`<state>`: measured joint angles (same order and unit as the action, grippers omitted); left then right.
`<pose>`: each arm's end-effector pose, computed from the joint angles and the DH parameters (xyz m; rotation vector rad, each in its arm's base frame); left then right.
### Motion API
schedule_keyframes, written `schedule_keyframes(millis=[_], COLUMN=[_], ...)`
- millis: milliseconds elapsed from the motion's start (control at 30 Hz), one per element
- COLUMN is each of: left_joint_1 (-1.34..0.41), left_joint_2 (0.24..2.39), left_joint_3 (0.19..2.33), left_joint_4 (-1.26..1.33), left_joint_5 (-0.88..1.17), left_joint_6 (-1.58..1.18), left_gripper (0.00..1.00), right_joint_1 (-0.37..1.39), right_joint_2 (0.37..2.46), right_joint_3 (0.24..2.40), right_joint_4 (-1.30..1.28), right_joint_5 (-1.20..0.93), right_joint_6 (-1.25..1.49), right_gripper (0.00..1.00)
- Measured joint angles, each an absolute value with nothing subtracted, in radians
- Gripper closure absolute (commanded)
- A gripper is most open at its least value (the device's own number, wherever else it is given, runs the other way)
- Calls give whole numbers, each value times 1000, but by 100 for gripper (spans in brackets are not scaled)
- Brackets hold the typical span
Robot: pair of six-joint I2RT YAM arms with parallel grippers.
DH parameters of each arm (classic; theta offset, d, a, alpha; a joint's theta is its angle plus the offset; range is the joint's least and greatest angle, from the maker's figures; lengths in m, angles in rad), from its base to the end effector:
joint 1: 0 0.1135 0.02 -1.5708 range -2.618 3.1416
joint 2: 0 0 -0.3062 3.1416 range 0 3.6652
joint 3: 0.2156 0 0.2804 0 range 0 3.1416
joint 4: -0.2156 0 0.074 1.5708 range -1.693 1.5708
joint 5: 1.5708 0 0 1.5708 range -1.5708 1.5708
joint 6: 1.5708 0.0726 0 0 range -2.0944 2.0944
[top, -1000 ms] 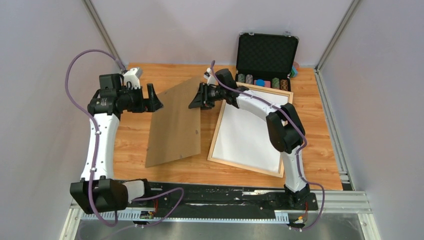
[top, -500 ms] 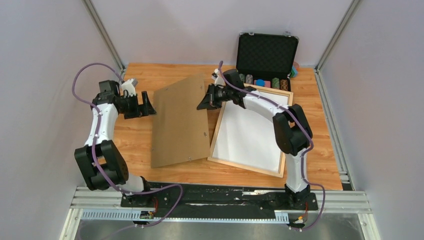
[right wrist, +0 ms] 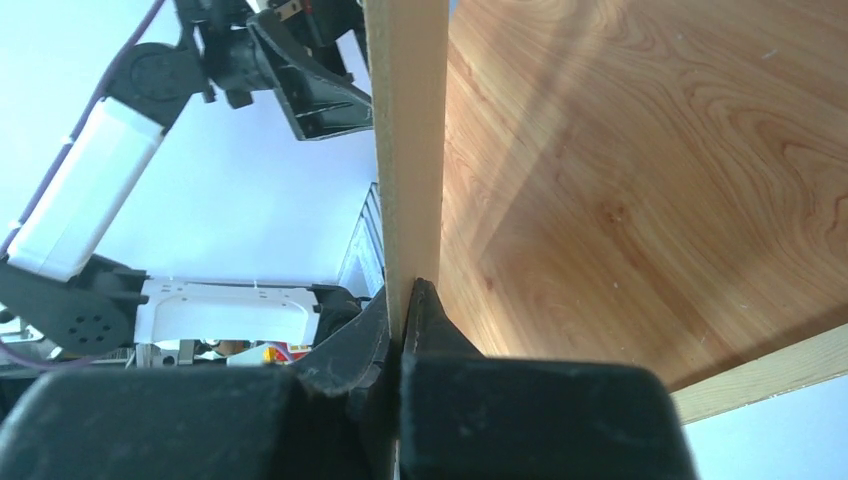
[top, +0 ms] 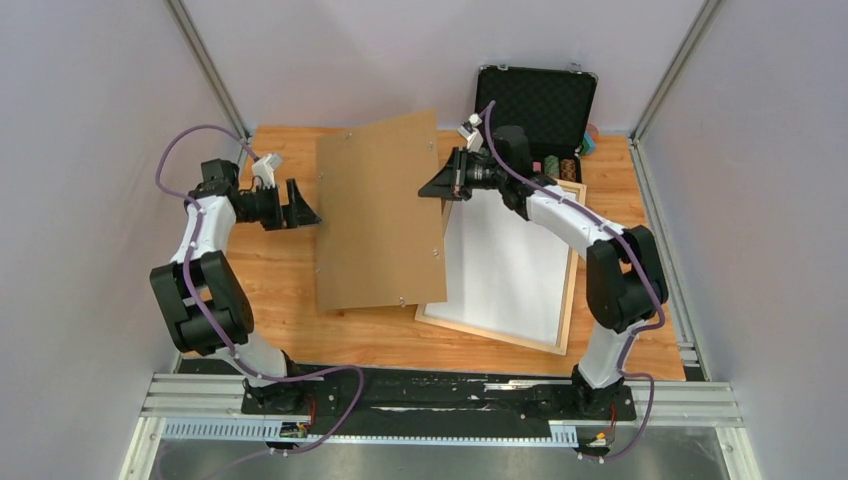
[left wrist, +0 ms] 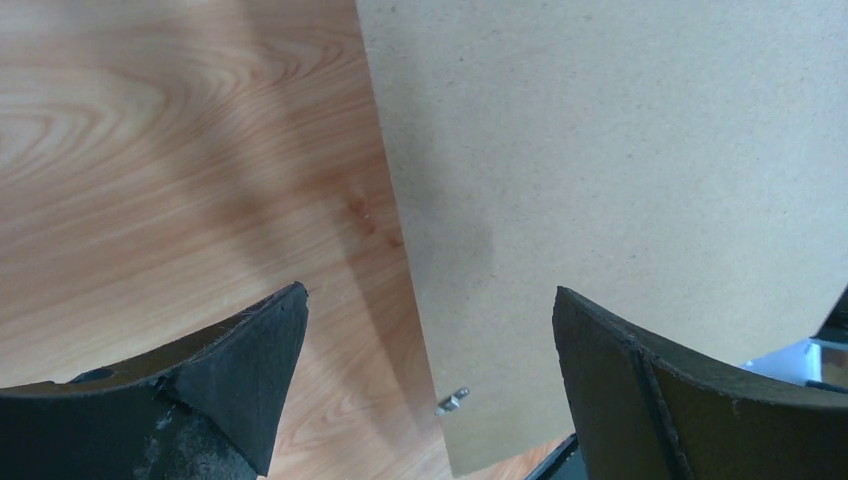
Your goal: Put the photo into the frame
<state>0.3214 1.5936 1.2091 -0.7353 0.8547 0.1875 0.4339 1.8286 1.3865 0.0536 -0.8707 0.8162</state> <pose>0.3555 0.0606 0.2630 0.0880 2.3674 -0.9025 0.4150 0.2535 0.3009 -0.2446 2.1852 1.6161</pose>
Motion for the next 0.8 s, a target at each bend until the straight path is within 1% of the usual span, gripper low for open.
schedule_keyframes(millis=[367, 433, 500, 567, 600, 633, 667, 700, 800], left_joint_1=[316, 306, 290, 266, 251, 236, 223, 212, 189], left_joint_2=[1659, 1668, 1670, 1670, 1670, 1670, 1670, 1670, 1670], left_joint_3=[1314, 1327, 1328, 1328, 1329, 1329, 1329, 1329, 1329], left_joint_4=[-729, -727, -720, -712, -707, -704, -701, -697, -688], left_joint_5=[1092, 1127, 1168, 1206, 1225, 1243, 1261, 1279, 1313], left_joint_6=[203, 201, 189, 175, 165, 158, 150, 142, 122], left_gripper=[0, 2, 6, 15, 17, 23, 26, 31, 41], right_joint_1=[380, 375, 371, 369, 366, 363, 360, 357, 342], right_joint_2=[1708, 1694, 1685, 1681, 1679, 1678, 1675, 1671, 1653], right_joint_3=[1321, 1313, 1304, 1295, 1289, 1283, 1275, 1266, 1240], right_joint_4=[192, 216, 233, 250, 255, 262, 268, 271, 279], right_joint_5=[-950, -960, -965, -972, -974, -977, -979, -980, -987], right_joint_6=[897, 909, 916, 923, 926, 930, 934, 937, 941], right_gripper=[100, 100, 100, 100, 100, 100, 100, 100, 100])
